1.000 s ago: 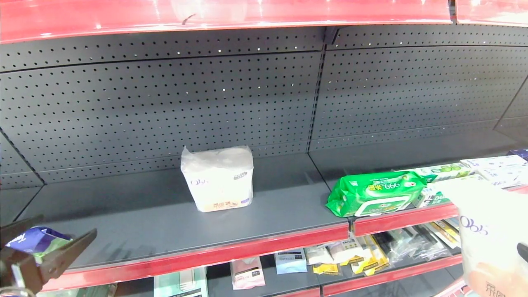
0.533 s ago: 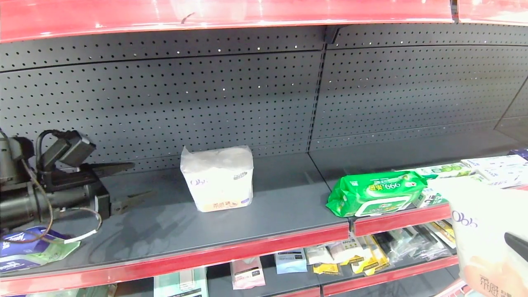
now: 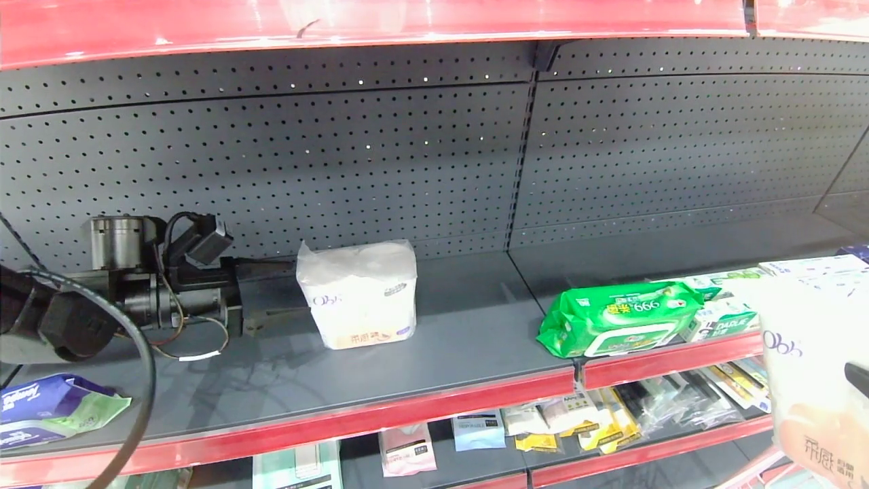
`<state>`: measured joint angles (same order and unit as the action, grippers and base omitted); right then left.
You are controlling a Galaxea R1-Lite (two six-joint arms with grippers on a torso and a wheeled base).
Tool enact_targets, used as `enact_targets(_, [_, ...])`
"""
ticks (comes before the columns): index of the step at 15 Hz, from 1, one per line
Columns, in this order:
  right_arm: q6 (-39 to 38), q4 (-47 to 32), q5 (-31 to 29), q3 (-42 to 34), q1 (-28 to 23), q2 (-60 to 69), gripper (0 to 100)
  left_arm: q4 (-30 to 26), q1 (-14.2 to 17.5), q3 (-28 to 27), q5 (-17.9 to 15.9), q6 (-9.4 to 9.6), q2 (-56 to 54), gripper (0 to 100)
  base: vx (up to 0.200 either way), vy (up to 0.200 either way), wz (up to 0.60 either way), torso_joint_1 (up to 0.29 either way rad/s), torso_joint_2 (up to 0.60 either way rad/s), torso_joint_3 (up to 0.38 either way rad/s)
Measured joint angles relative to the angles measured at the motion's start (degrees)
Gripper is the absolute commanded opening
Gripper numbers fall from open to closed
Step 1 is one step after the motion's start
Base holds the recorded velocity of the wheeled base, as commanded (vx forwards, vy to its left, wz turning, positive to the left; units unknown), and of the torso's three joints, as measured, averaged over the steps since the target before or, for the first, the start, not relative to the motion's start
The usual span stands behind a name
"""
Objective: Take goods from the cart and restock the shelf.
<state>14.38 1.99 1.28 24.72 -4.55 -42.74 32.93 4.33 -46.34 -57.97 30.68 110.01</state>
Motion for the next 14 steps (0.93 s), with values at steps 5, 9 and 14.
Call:
enact_targets(5, [0.01,-0.07,-0.02,0.35,-1.07,-1.0,0,0.93,-1.08,-4.92,-0.15,0.84,5.67,100,0.0,0.0,0.0,0.0,0.0,0.0])
enact_targets(9, [0.01,-0.02,-0.11,0.74,-1.26,-1.3,0,0.87,-3.32,-8.09,0.18,0.46,8.51,100,0.0,0.0,0.0,0.0,0.0,0.0])
enact_targets(14, [0.01,-0.07,-0.41,1.16,-1.26,-1.24,0,0.9,-6.11,-12.42,1.76,0.24,11.91,100,0.0,0.0,0.0,0.0,0.0,0.0])
